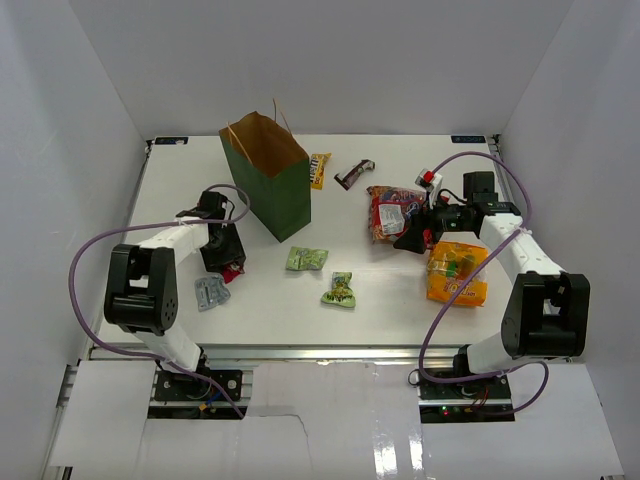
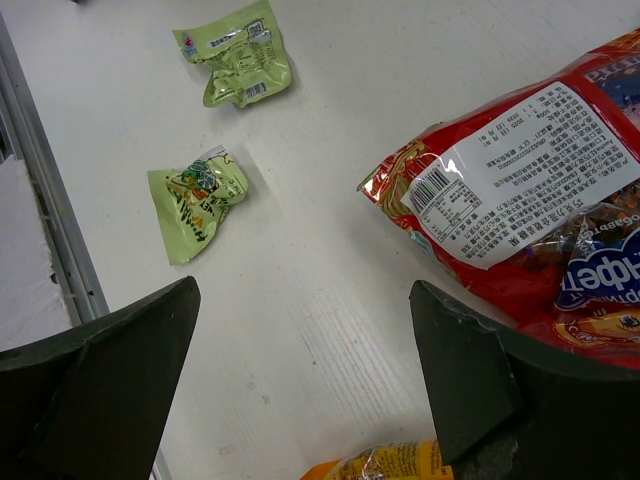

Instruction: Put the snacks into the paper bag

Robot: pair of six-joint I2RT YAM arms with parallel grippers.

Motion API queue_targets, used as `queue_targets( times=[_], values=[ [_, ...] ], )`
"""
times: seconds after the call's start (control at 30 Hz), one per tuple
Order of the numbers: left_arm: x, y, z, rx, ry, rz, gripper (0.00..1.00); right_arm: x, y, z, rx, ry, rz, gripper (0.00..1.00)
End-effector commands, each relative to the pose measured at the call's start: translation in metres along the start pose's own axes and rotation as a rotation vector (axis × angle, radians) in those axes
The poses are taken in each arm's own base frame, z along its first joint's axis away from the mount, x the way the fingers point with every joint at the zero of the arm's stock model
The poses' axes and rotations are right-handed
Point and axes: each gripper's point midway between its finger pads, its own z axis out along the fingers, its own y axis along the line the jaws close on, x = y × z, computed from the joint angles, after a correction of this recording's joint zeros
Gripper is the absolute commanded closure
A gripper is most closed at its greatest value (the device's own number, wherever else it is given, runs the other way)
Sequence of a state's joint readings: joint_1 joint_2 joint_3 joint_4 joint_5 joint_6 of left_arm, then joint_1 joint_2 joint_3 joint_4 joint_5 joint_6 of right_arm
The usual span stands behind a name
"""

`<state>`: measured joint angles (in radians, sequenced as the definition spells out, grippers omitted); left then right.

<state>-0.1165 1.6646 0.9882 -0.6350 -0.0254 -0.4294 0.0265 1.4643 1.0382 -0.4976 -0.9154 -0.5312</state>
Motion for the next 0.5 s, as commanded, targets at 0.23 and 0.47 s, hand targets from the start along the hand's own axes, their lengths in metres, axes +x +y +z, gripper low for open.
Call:
queue_targets(
  times=[0.23,0.47],
  values=[
    [-0.023,-0.002,-0.027,0.004,-0.152,-0.032,0.67,-0.017,-0.001,-0.003,0.002,-0.028,-0.024,0.09],
    [-0.048,-0.038,-0.116,0.226,-0.421,-0.039,0.87,-0.014,0.001,-0.002,-0.004,-0.025,-0.013,0.09]
  ],
)
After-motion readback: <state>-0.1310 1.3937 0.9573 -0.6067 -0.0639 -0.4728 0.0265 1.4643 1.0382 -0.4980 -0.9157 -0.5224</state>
